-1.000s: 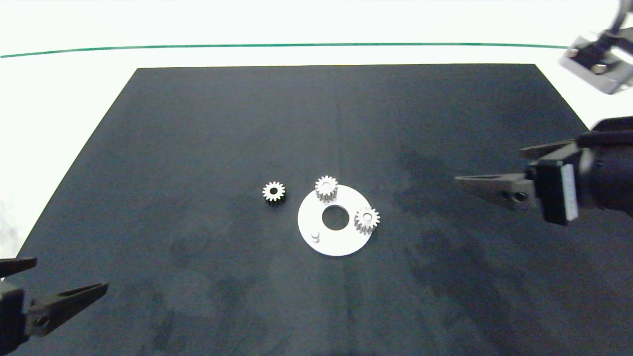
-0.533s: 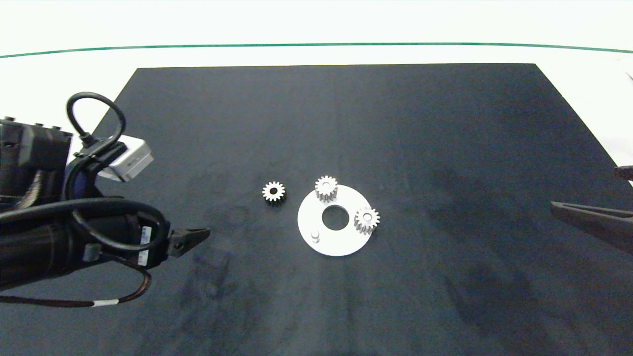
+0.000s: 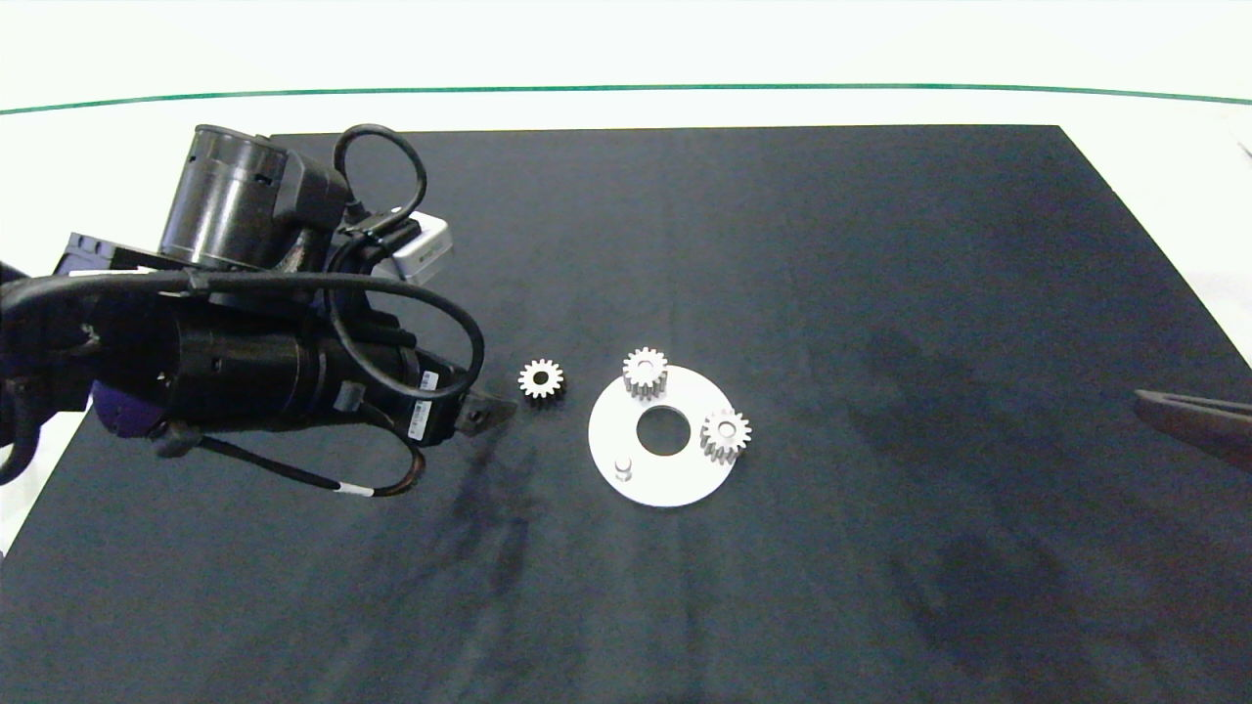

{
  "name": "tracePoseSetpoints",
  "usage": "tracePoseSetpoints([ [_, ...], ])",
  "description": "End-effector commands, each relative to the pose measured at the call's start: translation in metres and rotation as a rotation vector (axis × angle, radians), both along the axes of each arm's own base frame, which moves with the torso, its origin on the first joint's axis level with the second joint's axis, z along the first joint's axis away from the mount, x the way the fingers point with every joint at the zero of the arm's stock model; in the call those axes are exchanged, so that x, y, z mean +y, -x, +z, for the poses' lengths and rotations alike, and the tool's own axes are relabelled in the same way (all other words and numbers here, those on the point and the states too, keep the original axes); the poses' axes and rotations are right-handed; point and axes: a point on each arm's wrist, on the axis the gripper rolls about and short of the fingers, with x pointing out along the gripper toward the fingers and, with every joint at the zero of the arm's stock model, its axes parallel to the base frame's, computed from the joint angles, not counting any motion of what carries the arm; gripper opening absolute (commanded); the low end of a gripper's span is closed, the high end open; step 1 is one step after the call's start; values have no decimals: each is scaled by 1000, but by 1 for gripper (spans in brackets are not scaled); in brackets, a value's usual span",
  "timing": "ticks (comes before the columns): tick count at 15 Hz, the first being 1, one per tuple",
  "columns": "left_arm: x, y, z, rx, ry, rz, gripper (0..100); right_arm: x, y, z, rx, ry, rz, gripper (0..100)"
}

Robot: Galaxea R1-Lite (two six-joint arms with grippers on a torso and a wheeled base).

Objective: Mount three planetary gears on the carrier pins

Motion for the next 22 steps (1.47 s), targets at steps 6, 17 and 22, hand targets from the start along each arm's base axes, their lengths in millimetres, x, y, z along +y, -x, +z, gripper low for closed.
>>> tracePoseSetpoints([
  [6,-30,-38,-11,21,-59,-55,100,-3,3,3,-20,-12,1,100],
  [17,-52,-65,-23,17,-108,-60,100,-1,2,3,-18,-10,4,100],
  [22,-52,-62,-23,33,-107,-57,93,-2,3,3,-21,-12,6,100],
])
